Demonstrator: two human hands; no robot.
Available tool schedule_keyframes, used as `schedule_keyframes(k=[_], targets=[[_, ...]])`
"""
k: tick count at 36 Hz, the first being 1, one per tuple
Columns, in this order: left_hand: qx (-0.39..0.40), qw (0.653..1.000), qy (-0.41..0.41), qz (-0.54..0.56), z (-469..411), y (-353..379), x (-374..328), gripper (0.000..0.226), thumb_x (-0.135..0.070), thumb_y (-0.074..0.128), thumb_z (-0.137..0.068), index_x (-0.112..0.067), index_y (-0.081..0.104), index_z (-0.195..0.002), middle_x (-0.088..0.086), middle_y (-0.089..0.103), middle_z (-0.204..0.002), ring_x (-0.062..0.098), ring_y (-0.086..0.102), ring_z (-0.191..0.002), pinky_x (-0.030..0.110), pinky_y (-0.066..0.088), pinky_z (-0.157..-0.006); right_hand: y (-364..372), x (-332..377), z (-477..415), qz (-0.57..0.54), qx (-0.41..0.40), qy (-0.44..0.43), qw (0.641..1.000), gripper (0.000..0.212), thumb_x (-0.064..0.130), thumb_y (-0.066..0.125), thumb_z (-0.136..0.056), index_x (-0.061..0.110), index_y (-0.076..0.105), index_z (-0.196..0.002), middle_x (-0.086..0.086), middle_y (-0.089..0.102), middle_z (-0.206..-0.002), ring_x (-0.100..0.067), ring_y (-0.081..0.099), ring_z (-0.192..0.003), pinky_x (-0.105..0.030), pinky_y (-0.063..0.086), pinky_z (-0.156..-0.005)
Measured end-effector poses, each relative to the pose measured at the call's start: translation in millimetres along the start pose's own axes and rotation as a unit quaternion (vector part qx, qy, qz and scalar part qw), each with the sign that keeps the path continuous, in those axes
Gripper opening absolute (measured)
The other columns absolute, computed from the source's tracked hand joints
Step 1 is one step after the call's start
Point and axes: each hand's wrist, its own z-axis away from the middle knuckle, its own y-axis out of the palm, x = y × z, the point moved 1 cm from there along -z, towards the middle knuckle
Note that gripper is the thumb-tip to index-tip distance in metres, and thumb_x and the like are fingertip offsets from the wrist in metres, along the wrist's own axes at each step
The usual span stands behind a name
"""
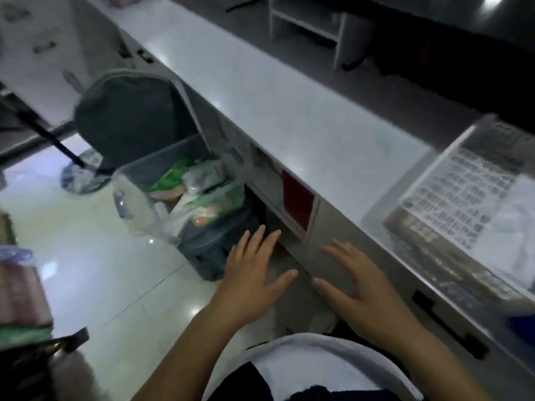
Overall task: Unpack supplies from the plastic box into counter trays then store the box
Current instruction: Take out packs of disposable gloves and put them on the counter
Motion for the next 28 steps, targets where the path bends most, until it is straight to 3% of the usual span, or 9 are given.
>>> schedule_keyframes(k=[4, 9, 18, 25, 28], targets=[[-0.018, 0.996, -0.074, 0.055, 11, -14, 52, 0.078, -0.069, 0.045, -0.089, -0.043, 0.011, -0.154, -0.015, -0.004, -0.165, 0.012, -0.010, -0.151, 0.041, 0.002, -0.123, 18, 32, -29, 0.024, 0.030, -0.023, 0.999, 0.056, 0.056, 0.058, -0.086, 0.045, 0.043, -0.139, 0.024, 0.031, -0.150, 0.002, 0.021, -0.142, -0.043, 0.037, -0.111], [-0.045, 0.986, -0.133, 0.094, 14, -27, 103, 0.079, -0.068, 0.045, -0.089, -0.038, 0.013, -0.155, -0.010, 0.001, -0.166, 0.014, -0.003, -0.152, 0.043, 0.009, -0.123, 36, 61, -79, 0.076, 0.077, -0.046, 0.993, 0.058, 0.052, 0.059, -0.087, 0.035, 0.048, -0.141, 0.020, 0.039, -0.145, -0.003, 0.033, -0.138, -0.035, 0.041, -0.107], [-0.061, 0.937, -0.293, 0.180, 9, -69, 206, 0.075, -0.061, 0.051, -0.091, -0.040, 0.015, -0.154, -0.012, 0.001, -0.165, 0.014, -0.001, -0.152, 0.037, 0.009, -0.123, 103, 125, -233, 0.088, 0.190, -0.075, 0.975, 0.052, 0.044, 0.062, -0.090, 0.031, 0.050, -0.138, 0.010, 0.047, -0.145, -0.006, 0.040, -0.134, -0.020, 0.030, -0.107], [-0.045, 0.920, -0.359, 0.151, -33, -146, 278, 0.072, -0.057, 0.055, -0.090, -0.041, 0.021, -0.152, -0.011, 0.005, -0.165, 0.015, 0.002, -0.152, 0.039, 0.011, -0.123, 173, 166, -371, 0.088, 0.249, -0.080, 0.961, 0.052, 0.043, 0.064, -0.087, 0.024, 0.056, -0.134, 0.004, 0.058, -0.137, -0.015, 0.052, -0.125, -0.034, 0.042, -0.105], [-0.038, 0.923, -0.362, 0.126, -59, -180, 304, 0.073, -0.058, 0.055, -0.090, -0.041, 0.021, -0.152, -0.012, 0.007, -0.165, 0.013, 0.003, -0.152, 0.037, 0.010, -0.123, 198, 171, -415, 0.094, 0.280, -0.049, 0.954, 0.054, 0.047, 0.062, -0.086, 0.026, 0.054, -0.135, 0.003, 0.060, -0.135, -0.018, 0.056, -0.121, -0.031, 0.044, -0.099]])
